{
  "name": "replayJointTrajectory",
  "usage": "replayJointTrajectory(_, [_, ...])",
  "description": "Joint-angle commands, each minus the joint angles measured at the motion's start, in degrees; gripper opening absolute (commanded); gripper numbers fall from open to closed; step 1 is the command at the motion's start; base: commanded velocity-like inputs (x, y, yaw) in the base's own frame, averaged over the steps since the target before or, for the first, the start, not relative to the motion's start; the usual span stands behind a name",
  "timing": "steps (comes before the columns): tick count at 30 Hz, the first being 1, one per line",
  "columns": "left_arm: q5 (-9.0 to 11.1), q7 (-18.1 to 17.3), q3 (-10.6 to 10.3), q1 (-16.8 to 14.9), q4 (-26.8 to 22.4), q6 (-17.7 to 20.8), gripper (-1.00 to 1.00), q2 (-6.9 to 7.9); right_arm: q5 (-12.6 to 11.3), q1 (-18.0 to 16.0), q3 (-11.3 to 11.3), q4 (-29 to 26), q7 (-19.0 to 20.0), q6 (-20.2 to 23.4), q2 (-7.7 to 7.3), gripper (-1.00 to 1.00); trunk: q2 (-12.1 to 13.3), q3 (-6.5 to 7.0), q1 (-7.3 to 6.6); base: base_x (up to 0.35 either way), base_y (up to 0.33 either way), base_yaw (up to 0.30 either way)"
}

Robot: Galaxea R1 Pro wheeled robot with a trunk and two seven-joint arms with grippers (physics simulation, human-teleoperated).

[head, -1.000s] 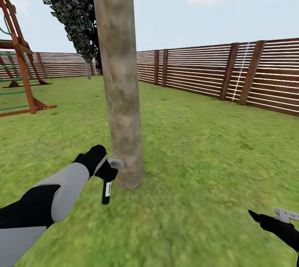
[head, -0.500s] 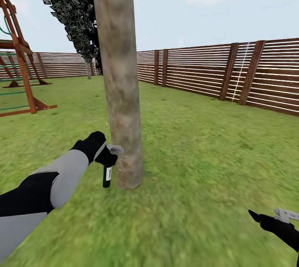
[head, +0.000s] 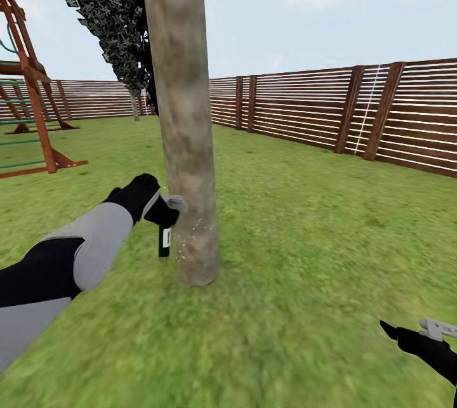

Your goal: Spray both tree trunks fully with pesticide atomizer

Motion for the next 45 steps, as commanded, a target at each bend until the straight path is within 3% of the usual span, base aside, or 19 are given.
replayJointTrajectory(1, [-0.01, 0.00, -0.01, -1.14, 0.07, 0.01, -1.00, 0.00, 0.00, 0.00, 0.00, 0.00, 0.00, -0.01, 0.00, 1.00, 0.00, 0.00, 0.00, 0.000, 0.000, 0.000])
replayJointTrajectory(25, [0.00, -0.03, -0.01, -16.67, 0.40, 0.02, -1.00, -0.09, 0.00, 0.00, -0.09, 0.00, 0.00, -0.06, -0.04, 1.00, 0.00, 0.00, 0.00, 0.000, 0.000, 0.000])
replayJointTrajectory(32, [0.00, -0.07, -0.01, -23.07, 2.98, 0.02, -1.00, -0.09, 0.00, 0.00, -0.09, -0.02, 0.00, -0.06, -0.09, 1.00, 0.00, 0.00, 0.00, 0.000, 0.000, 0.000])
replayJointTrajectory(37, [0.05, -0.07, -0.07, -23.73, 5.28, 0.02, -1.00, -0.05, 0.00, 0.00, -0.09, 0.00, -0.01, -0.06, -0.08, 1.00, 0.00, 0.00, 0.00, 0.000, 0.000, 0.000])
replayJointTrajectory(41, [0.08, -0.07, -0.17, -23.67, 9.88, -0.06, -1.00, 0.00, 0.00, 0.00, -0.09, -0.03, 0.00, -0.06, -0.09, 1.00, 0.00, 0.00, 0.00, 0.000, 0.000, 0.000])
replayJointTrajectory(45, [0.08, -0.07, -0.26, -23.28, 10.28, -0.13, -1.00, 0.65, 0.00, 0.00, -0.09, 0.00, 0.00, -0.06, -0.07, 1.00, 0.00, 0.00, 0.00, 0.000, 0.000, 0.000])
